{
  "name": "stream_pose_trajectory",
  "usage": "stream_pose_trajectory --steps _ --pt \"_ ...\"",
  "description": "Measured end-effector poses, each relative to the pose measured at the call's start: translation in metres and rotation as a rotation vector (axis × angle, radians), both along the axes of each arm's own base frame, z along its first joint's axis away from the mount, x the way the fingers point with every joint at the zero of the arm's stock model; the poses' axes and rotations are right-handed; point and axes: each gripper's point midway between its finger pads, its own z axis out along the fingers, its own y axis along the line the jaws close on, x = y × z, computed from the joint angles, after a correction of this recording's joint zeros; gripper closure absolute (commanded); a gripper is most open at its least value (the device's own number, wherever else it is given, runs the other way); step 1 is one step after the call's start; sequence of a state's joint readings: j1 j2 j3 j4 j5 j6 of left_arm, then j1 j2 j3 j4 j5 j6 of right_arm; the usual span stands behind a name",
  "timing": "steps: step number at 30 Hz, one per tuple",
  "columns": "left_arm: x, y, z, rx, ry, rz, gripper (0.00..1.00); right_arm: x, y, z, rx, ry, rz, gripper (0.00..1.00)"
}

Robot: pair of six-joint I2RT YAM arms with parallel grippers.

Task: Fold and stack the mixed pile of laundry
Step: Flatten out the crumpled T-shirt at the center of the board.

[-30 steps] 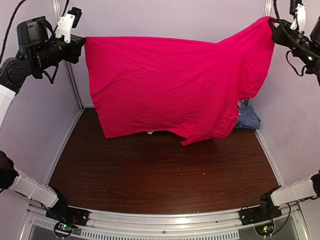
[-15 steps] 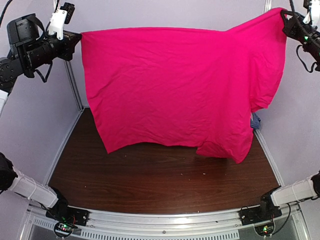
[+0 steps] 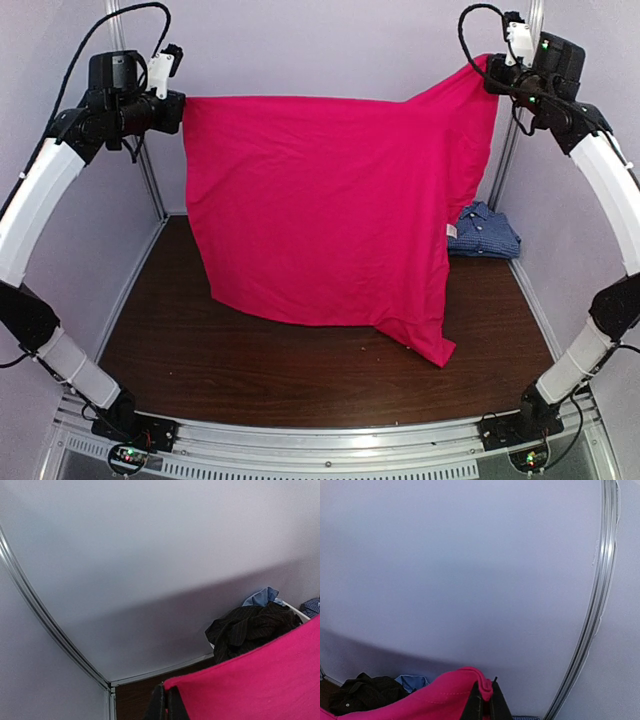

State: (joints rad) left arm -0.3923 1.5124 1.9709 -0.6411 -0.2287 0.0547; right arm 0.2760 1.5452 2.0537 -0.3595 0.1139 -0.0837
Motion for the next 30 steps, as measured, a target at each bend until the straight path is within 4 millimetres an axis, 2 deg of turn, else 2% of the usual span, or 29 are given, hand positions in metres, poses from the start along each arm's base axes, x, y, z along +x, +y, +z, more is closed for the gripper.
stream_pose_trajectory --steps 3,5,8,10,12,14,16,17,19,21,23,25,27,30 --pt "0.019 0.006 -0.001 -0.029 0.002 0.000 1.00 0.020 0.005 0.006 0.002 -0.012 0.001 1.00" --pt "0.023 0.009 0.002 -0.040 -0.005 -0.001 1.00 0.023 0.007 0.020 0.010 -0.045 0.009 1.00" --pt "0.016 0.009 0.008 -0.055 -0.028 -0.031 1.00 0.010 0.007 0.042 0.026 -0.096 0.031 1.00" --pt "0.000 0.007 -0.001 -0.060 -0.026 -0.066 1.00 -0.007 0.006 0.049 0.046 -0.115 0.059 1.00" --pt "-0.020 0.007 -0.023 -0.065 0.001 -0.106 1.00 -0.029 0.005 0.035 0.071 -0.090 0.094 1.00" --pt "-0.043 0.006 -0.059 -0.077 0.060 -0.144 1.00 -0.052 0.003 0.007 0.095 -0.045 0.124 1.00" --pt "-0.059 0.004 -0.098 -0.097 0.123 -0.177 1.00 -0.077 0.000 -0.034 0.137 0.012 0.155 1.00" --pt "-0.069 0.002 -0.132 -0.108 0.185 -0.195 1.00 -0.088 -0.001 -0.056 0.157 0.046 0.168 1.00" --pt "-0.085 0.000 -0.187 -0.120 0.303 -0.213 1.00 -0.103 -0.001 -0.098 0.192 0.110 0.188 1.00" --pt "-0.102 0.001 -0.246 -0.128 0.438 -0.214 1.00 -0.115 -0.002 -0.149 0.229 0.202 0.197 1.00" --pt "-0.120 0.004 -0.286 -0.129 0.548 -0.206 1.00 -0.124 -0.003 -0.204 0.265 0.307 0.193 1.00" --pt "-0.135 0.006 -0.306 -0.122 0.616 -0.202 1.00 -0.133 -0.005 -0.252 0.292 0.413 0.176 1.00" --pt "-0.143 0.005 -0.312 -0.113 0.646 -0.205 1.00 -0.144 -0.006 -0.292 0.327 0.507 0.163 1.00" --pt "-0.153 -0.011 -0.312 -0.081 0.651 -0.251 1.00 -0.159 -0.006 -0.319 0.381 0.574 0.165 1.00"
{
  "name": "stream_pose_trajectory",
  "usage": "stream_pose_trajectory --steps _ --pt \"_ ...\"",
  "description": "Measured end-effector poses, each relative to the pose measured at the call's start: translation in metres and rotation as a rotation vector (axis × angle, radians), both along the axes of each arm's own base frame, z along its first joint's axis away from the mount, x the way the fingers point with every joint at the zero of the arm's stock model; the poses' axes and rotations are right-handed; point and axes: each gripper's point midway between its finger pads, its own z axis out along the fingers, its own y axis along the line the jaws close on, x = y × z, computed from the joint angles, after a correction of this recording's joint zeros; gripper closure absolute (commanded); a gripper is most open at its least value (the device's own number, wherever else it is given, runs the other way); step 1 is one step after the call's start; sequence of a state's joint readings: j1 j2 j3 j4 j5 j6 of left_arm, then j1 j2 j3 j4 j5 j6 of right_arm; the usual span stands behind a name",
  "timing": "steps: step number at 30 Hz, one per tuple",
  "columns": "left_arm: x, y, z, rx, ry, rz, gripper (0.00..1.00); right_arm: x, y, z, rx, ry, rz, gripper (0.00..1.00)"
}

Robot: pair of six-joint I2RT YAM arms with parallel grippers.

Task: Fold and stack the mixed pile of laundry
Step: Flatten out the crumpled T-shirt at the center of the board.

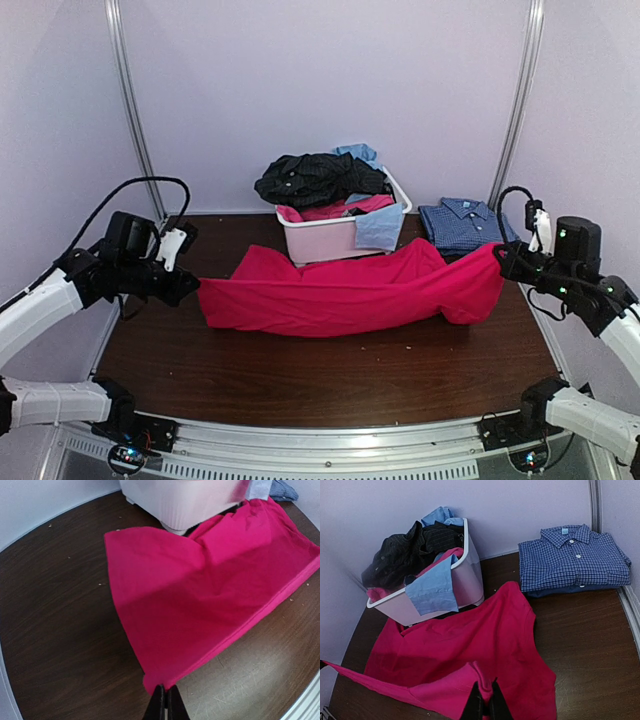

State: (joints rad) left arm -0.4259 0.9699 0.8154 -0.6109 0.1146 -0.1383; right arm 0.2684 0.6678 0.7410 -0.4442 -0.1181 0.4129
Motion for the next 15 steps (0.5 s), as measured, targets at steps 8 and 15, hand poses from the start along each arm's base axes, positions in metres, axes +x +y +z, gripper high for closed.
stream_pose_trajectory --steps 8,15 --pt "-0.024 -0.047 -0.026 0.176 0.088 -0.212 1.00 -0.026 -0.001 -0.011 0.085 0.054 -0.004 1.00" --pt "-0.036 -0.051 -0.027 0.354 0.034 -0.342 1.00 -0.039 0.002 -0.030 0.121 0.151 0.011 1.00"
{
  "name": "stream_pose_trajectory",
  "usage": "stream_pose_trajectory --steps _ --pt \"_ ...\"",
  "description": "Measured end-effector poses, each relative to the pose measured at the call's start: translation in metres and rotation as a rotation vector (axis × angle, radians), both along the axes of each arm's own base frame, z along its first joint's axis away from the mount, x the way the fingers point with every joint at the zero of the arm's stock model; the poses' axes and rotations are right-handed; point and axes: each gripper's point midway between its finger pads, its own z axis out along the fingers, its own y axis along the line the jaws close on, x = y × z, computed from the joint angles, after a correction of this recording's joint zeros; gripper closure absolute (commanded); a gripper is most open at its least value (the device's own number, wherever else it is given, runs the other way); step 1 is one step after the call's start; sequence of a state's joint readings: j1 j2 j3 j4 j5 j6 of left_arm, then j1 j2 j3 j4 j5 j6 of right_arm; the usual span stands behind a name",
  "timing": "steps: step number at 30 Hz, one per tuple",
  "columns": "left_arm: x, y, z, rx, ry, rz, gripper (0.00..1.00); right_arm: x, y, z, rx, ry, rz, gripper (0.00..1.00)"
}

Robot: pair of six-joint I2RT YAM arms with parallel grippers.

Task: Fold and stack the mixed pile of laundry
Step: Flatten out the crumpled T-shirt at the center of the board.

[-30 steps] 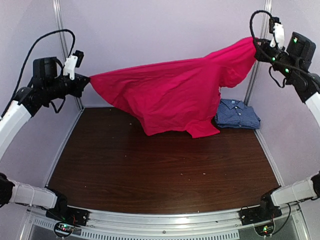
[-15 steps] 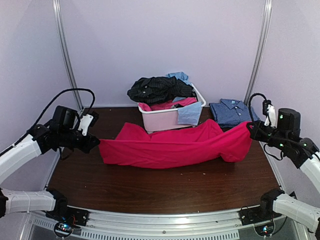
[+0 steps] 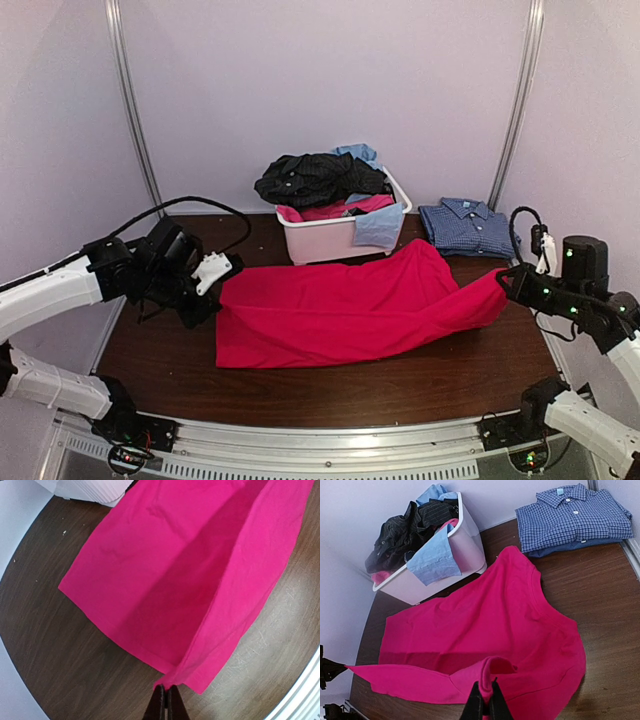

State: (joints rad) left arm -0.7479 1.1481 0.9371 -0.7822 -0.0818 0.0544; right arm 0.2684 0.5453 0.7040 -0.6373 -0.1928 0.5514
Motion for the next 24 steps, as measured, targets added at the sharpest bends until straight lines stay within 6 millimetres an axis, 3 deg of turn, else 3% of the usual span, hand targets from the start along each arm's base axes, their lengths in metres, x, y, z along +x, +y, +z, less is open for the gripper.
stream_pose_trajectory --steps 8,15,24 --pt "-0.001 0.005 0.019 -0.001 -0.079 -0.039 1.00 -0.015 0.002 -0.021 0.045 0.071 0.007 1.00" --pt "0.013 0.006 0.010 0.174 -0.125 -0.094 1.00 -0.017 0.003 -0.037 0.060 0.116 -0.002 1.00" --pt "-0.052 -0.016 -0.044 0.352 -0.082 -0.432 1.00 -0.029 -0.003 -0.058 0.056 0.185 -0.029 1.00"
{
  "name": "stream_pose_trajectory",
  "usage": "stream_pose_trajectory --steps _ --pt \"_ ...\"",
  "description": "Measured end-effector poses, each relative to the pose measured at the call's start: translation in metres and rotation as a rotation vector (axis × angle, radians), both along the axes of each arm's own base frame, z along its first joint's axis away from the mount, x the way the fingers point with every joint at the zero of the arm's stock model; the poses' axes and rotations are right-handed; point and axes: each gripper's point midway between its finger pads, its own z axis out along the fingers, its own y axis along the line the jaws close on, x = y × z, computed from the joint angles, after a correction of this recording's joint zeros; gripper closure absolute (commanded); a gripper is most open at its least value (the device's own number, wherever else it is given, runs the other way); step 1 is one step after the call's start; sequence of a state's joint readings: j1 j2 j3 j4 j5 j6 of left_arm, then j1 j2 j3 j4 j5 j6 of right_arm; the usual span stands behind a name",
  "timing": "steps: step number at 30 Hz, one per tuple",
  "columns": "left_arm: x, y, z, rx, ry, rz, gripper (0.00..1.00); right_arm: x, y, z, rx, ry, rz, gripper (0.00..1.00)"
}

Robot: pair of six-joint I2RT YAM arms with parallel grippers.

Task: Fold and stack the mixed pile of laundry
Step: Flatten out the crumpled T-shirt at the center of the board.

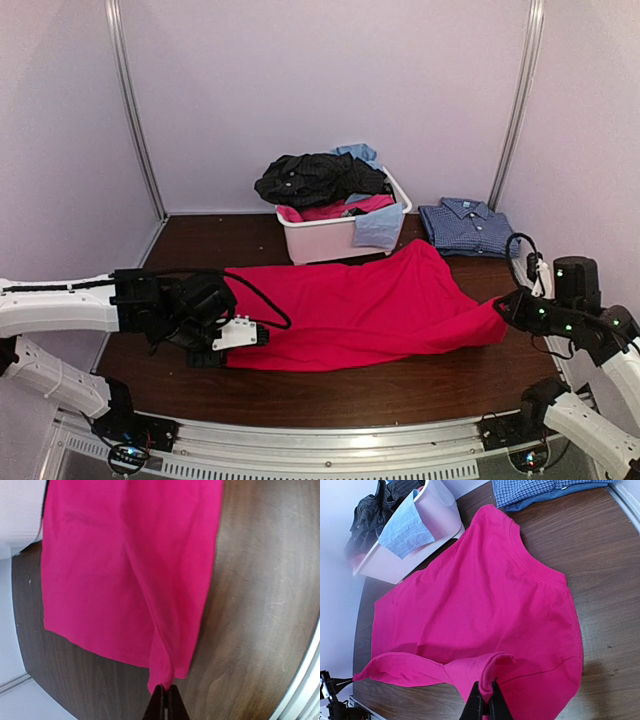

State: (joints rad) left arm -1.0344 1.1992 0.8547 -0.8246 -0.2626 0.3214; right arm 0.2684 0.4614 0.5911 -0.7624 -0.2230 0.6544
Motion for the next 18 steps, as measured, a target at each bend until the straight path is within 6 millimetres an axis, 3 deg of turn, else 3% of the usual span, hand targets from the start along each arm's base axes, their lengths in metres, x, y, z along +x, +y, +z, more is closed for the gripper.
stream_pose_trajectory --steps 3,7,10,11,14,16,18 --pt "-0.016 -0.001 -0.009 0.021 0.041 -0.060 1.00 0.004 -0.006 0.004 -0.027 -0.005 -0.026 1.00" --pt "-0.017 0.001 -0.005 0.038 0.028 -0.062 1.00 0.016 -0.004 0.004 -0.053 0.008 -0.024 1.00" --pt "-0.013 -0.002 0.018 -0.003 -0.008 -0.049 1.00 0.022 -0.004 0.009 -0.063 -0.019 -0.020 1.00" --pt "-0.012 -0.005 0.037 -0.056 -0.035 -0.047 1.00 0.023 -0.004 0.015 -0.066 -0.043 -0.021 1.00" --pt "-0.013 -0.007 0.067 -0.144 -0.080 -0.046 1.00 0.023 -0.008 0.036 -0.061 -0.115 -0.038 1.00" --pt "-0.018 -0.004 0.074 -0.148 -0.088 -0.053 1.00 0.020 -0.011 0.049 -0.052 -0.164 -0.053 1.00" --pt "-0.028 -0.001 0.062 -0.094 -0.065 -0.083 1.00 0.015 -0.014 0.059 -0.037 -0.202 -0.063 1.00"
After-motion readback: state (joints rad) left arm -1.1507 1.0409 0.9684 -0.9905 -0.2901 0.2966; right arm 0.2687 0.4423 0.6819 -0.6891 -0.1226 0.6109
